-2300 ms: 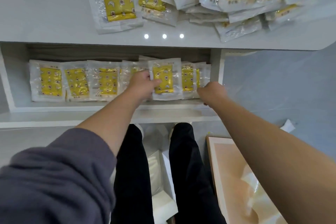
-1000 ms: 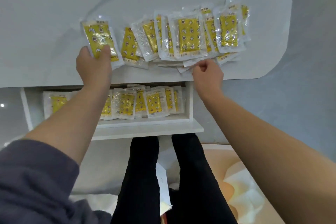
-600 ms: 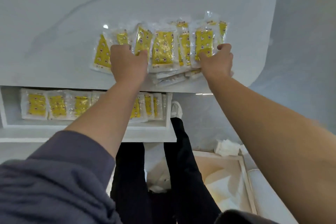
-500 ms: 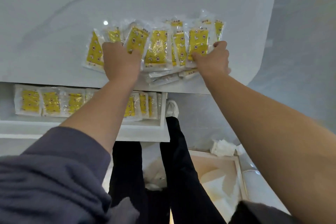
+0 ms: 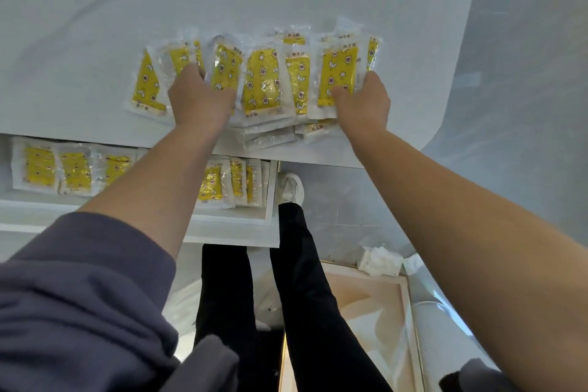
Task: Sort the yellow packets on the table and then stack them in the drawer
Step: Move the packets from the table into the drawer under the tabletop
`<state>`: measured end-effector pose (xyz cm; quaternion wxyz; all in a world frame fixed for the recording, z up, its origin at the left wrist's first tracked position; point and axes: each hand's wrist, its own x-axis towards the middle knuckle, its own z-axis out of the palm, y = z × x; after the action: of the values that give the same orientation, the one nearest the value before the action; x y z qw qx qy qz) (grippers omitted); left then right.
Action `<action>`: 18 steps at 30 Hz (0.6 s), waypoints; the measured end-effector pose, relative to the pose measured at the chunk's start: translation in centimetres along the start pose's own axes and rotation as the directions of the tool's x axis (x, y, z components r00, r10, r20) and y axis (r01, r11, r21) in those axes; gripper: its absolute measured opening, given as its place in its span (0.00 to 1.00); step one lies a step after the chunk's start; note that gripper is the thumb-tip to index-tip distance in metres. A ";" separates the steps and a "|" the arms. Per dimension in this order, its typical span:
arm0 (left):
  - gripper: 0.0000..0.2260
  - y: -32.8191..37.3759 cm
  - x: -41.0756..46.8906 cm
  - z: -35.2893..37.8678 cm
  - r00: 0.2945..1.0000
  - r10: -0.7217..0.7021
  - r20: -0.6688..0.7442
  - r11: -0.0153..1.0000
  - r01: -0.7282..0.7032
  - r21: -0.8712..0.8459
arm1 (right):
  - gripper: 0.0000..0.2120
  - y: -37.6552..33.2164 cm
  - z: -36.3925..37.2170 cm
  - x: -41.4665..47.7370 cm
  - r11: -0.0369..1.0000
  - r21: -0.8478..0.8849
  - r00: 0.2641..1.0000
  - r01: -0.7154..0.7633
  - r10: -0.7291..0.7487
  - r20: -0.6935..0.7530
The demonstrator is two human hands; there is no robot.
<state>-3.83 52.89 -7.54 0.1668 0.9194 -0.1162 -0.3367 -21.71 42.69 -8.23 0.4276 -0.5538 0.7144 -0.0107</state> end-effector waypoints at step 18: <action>0.06 -5.5 0.5 -4.2 0.979 -0.088 0.186 0.832 0.175 -0.526 | 0.07 -5.2 6.3 -3.0 0.927 -0.151 0.933 0.343 -0.319 0.165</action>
<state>-0.11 58.76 -6.95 0.3857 0.8122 0.0342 -0.4364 -13.65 46.02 -7.89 0.4166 -0.7018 0.5776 0.0189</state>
